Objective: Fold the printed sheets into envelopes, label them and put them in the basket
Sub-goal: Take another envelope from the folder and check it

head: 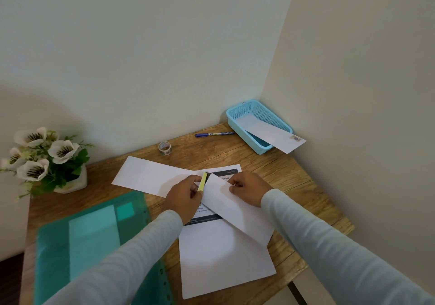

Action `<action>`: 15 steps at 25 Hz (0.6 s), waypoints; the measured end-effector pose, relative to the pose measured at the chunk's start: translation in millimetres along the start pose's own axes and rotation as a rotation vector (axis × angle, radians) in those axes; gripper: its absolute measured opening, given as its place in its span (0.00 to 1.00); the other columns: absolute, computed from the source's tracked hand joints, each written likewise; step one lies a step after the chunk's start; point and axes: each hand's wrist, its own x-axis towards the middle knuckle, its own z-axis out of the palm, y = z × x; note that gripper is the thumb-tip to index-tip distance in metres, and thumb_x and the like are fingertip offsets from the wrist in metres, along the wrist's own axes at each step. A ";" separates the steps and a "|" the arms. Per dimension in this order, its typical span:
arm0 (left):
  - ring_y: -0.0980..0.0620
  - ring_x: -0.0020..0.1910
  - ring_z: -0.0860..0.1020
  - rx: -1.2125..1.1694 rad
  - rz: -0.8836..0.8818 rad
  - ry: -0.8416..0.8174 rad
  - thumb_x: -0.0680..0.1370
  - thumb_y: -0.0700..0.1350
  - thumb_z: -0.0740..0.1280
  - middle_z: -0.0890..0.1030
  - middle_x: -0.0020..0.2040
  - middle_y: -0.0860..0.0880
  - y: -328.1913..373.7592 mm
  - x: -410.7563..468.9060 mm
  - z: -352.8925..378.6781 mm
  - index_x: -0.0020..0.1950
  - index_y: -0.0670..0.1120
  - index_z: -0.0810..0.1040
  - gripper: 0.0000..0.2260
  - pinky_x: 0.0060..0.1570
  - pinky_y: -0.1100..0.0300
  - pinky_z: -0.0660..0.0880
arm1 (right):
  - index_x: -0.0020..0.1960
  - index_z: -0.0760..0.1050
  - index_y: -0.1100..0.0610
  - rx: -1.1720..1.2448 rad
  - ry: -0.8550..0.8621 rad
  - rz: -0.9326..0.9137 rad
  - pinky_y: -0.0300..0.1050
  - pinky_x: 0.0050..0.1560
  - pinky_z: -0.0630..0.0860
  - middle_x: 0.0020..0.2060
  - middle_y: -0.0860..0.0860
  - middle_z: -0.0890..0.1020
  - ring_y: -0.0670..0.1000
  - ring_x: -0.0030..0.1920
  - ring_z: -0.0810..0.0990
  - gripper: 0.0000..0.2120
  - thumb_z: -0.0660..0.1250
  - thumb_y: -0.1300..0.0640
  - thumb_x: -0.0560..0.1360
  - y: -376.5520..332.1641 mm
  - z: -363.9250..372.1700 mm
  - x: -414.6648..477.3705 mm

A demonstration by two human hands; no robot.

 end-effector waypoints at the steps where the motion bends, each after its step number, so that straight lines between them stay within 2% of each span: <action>1: 0.58 0.42 0.77 -0.001 0.008 -0.006 0.80 0.43 0.69 0.78 0.42 0.59 -0.3 -1.3 0.2 0.63 0.57 0.76 0.14 0.43 0.67 0.73 | 0.67 0.80 0.54 -0.012 -0.026 -0.015 0.43 0.59 0.75 0.61 0.52 0.82 0.52 0.59 0.80 0.14 0.64 0.56 0.83 -2.0 1.2 0.7; 6: 0.57 0.43 0.77 0.044 0.060 -0.058 0.80 0.43 0.69 0.78 0.43 0.60 -1.7 -10.1 -1.3 0.62 0.61 0.76 0.15 0.48 0.59 0.81 | 0.68 0.79 0.55 -0.067 -0.081 -0.051 0.41 0.57 0.72 0.63 0.53 0.81 0.52 0.60 0.79 0.15 0.64 0.57 0.83 -16.9 10.4 16.5; 11: 0.57 0.43 0.79 0.040 0.099 -0.098 0.80 0.44 0.69 0.78 0.45 0.61 -1.5 -15.3 -6.5 0.60 0.64 0.74 0.16 0.44 0.65 0.77 | 0.63 0.78 0.49 0.031 -0.039 -0.024 0.43 0.57 0.74 0.63 0.51 0.80 0.52 0.59 0.79 0.13 0.71 0.51 0.79 -29.1 18.6 35.7; 13: 0.57 0.42 0.78 0.029 0.083 -0.083 0.80 0.44 0.69 0.78 0.45 0.61 -2.4 -15.2 -7.2 0.61 0.63 0.74 0.16 0.42 0.69 0.74 | 0.63 0.76 0.46 0.043 -0.068 -0.009 0.44 0.55 0.74 0.60 0.49 0.80 0.50 0.55 0.78 0.16 0.74 0.48 0.77 -26.5 17.0 38.3; 15: 0.57 0.43 0.78 0.023 0.065 -0.065 0.80 0.43 0.69 0.78 0.45 0.60 -4.4 -14.7 -7.6 0.62 0.60 0.76 0.15 0.44 0.68 0.74 | 0.65 0.75 0.44 0.011 -0.145 0.047 0.44 0.53 0.73 0.59 0.47 0.77 0.50 0.54 0.77 0.21 0.77 0.47 0.74 -17.2 10.9 36.2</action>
